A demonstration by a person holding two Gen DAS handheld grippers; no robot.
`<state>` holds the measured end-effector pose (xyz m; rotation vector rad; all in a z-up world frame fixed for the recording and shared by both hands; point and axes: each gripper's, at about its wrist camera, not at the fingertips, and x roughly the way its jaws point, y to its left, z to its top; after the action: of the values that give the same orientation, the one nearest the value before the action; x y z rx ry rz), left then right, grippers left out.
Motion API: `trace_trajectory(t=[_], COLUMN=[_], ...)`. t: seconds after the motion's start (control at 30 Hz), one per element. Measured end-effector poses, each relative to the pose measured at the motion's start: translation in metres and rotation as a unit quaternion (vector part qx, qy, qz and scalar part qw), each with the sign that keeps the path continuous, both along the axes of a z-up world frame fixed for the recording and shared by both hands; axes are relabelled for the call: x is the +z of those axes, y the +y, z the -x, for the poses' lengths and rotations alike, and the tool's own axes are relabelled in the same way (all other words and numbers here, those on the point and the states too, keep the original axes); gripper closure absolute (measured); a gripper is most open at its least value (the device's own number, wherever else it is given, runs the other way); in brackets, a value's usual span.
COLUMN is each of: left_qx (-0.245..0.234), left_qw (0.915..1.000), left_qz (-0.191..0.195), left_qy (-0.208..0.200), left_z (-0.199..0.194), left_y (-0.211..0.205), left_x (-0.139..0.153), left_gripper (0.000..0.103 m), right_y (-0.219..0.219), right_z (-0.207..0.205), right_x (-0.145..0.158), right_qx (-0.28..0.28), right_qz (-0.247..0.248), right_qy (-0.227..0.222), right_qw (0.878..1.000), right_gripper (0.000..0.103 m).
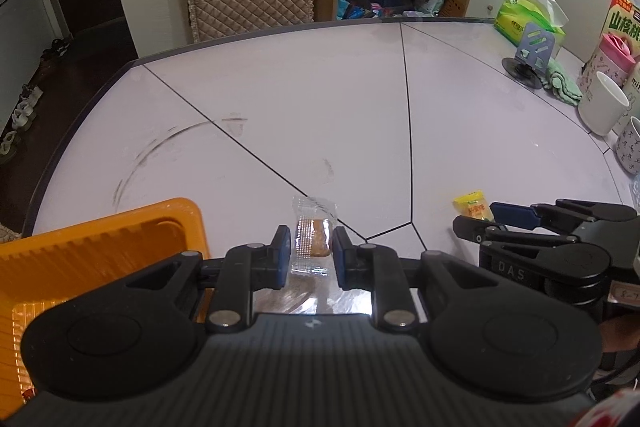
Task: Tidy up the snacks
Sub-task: 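Grasp the clear biscuit packet with the left tool while the right tool grasps the yellow-green candy, then carry the biscuit packet and yellow-green candy over the orange tray with both tools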
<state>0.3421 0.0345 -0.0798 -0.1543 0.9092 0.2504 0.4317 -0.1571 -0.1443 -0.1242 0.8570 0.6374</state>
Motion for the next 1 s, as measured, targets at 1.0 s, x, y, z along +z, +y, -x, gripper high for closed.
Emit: trace_trajectory(t=[1.0], left_qx=[-0.002], left_qw=[0.9995], left_qz=[0.005], left_qy=[-0.029], left_z=[0.038], left_y=[-0.028], left_x=[0.031], left_gripper=[0.083], right_y=[-0.04], right_z=[0.03], right_x=[0.029], right_qx=[-0.009], right_qz=[-0.047], right_qy=[0.006], right_qw=[0.999], right_gripper=[0.081])
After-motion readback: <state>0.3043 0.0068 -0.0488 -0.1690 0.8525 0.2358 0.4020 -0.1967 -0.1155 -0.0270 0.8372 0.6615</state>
